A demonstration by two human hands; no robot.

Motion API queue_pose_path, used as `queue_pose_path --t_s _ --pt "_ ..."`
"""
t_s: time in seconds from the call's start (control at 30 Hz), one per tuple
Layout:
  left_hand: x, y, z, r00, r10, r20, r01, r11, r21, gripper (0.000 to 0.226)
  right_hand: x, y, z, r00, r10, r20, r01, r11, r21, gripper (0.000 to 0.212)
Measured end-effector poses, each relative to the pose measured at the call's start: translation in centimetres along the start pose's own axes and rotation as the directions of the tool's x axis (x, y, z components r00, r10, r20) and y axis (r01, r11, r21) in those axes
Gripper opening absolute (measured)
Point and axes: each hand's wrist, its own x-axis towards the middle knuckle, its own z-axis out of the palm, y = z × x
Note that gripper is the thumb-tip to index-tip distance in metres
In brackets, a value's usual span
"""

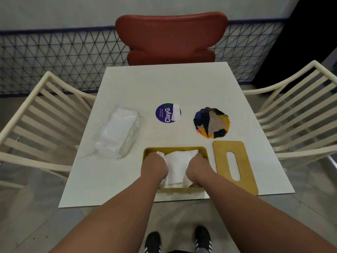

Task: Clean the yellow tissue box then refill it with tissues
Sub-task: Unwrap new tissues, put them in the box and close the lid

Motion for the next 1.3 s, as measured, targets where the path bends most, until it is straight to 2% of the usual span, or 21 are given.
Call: queue_pose_path --t_s 0.07,0.13,0.23,0.33,0.4,0.43,0.5,0.53,0.6,0.67,0.73,0.87,1.13,1.23,1.3 --pt "-0.1 0.1 -0.1 1.000 -0.001 0.027 0.001 1.000 -0.005 0.023 1.2 0.1 0.0 0.999 -0.028 -0.038 0.027 1.000 -0.008 0.019" --pt "-0.2 0.2 0.1 1.000 -0.015 0.004 0.016 1.000 -0.020 0.025 1.7 0.1 -0.1 0.997 0.008 -0.078 -0.011 0.999 -0.032 0.016" --pt "-0.6 0.2 0.3 0.997 -0.048 -0.068 0.047 0.999 -0.010 0.040 1.6 0.1 -0.8 0.994 0.007 -0.107 -0.020 0.992 -0.121 0.026" --pt "-0.8 0.1 -0.1 0.995 -0.024 -0.096 0.027 0.999 0.024 0.072 1.3 0.5 -0.5 0.990 -0.037 -0.136 0.011 0.982 -0.186 0.035" --pt "-0.9 -0.3 -0.8 0.988 -0.007 -0.151 0.012 0.999 0.033 0.083 1.0 0.9 -0.6 0.961 -0.087 -0.263 0.039 0.982 -0.184 0.046" --pt "-0.8 -0.7 -1.3 0.977 0.006 -0.214 0.005 0.999 0.052 0.079 0.9 1.1 -0.9 0.926 -0.137 -0.353 0.071 0.978 -0.194 0.054" --pt "-0.5 -1.3 -2.4 0.944 0.136 -0.301 -0.093 0.984 0.152 0.050 1.2 1.5 -1.5 0.852 -0.298 -0.431 0.221 0.950 -0.220 0.064" --pt "-0.4 -1.6 -2.7 0.940 0.206 -0.270 -0.153 0.967 0.206 0.039 1.5 1.7 -1.7 0.842 -0.382 -0.380 0.316 0.921 -0.225 0.066" --pt "0.3 -2.2 -2.8 0.949 0.294 -0.115 -0.264 0.939 0.221 0.042 2.3 2.0 -1.7 0.861 -0.469 -0.197 0.429 0.878 -0.215 0.070" --pt "1.0 -2.4 -2.2 0.944 0.318 0.088 -0.330 0.909 0.255 0.052 3.0 1.9 -1.1 0.891 -0.450 -0.067 0.419 0.869 -0.264 0.075" --pt "1.3 -2.1 -1.6 0.933 0.314 0.177 -0.357 0.869 0.343 0.052 3.7 1.7 -0.5 0.900 -0.433 -0.041 0.395 0.854 -0.339 0.075" --pt "2.1 -2.2 -0.6 0.935 0.317 0.161 -0.356 0.843 0.402 0.051 4.5 1.5 0.0 0.904 -0.426 -0.040 0.375 0.833 -0.406 0.072" --pt "2.2 -2.2 -0.4 0.940 0.305 0.154 -0.341 0.865 0.368 0.049 4.8 1.6 0.3 0.895 -0.444 -0.042 0.384 0.815 -0.434 0.071" --pt "1.8 -2.3 -0.7 0.938 0.317 0.137 -0.345 0.880 0.326 0.043 4.8 1.5 -0.2 0.893 -0.450 -0.025 0.400 0.817 -0.415 0.075" --pt "1.3 -2.5 -1.3 0.939 0.337 0.068 -0.343 0.911 0.229 0.042 4.5 1.2 -1.4 0.882 -0.470 -0.034 0.430 0.831 -0.353 0.075"
